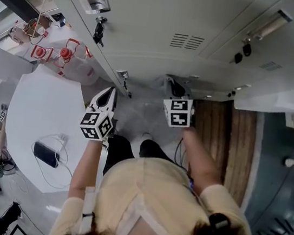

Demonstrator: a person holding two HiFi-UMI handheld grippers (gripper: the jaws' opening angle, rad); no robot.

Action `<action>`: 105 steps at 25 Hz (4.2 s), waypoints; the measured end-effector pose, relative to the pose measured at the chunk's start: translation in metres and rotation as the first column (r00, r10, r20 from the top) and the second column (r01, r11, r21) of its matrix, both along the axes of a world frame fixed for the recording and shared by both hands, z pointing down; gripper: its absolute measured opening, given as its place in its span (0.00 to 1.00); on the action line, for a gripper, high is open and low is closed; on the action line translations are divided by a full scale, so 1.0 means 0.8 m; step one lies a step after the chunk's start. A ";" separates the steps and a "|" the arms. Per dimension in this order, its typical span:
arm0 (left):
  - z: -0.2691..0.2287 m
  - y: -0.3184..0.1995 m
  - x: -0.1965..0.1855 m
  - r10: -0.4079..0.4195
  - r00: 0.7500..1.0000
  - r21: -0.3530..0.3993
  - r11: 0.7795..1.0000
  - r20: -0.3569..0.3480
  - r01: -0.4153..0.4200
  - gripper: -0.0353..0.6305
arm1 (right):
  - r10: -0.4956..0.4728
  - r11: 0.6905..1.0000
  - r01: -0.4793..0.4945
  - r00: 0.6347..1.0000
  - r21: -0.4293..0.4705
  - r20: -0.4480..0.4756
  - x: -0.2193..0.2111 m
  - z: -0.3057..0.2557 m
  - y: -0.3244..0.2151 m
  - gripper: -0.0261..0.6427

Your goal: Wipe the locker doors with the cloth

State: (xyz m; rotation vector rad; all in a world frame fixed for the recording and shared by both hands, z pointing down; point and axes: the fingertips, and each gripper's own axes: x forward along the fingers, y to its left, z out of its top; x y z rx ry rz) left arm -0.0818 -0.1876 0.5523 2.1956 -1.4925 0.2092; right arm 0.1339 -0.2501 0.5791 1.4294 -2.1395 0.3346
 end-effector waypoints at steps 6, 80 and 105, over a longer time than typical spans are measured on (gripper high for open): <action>0.002 -0.005 0.009 0.013 1.000 -0.005 1.000 -0.003 -0.013 0.06 | 0.040 0.999 -0.040 0.999 -0.006 -0.015 0.025 0.004 -0.003 0.06; 0.074 0.001 0.002 -0.002 0.999 -0.113 0.994 -0.034 -0.002 0.06 | -0.095 0.992 0.097 0.995 -0.080 0.023 -0.082 0.091 0.006 0.06; 0.080 -0.012 0.062 0.105 0.994 -0.121 0.987 -0.028 -0.108 0.06 | 0.090 0.994 -0.094 0.994 -0.061 -0.061 0.041 0.093 0.000 0.06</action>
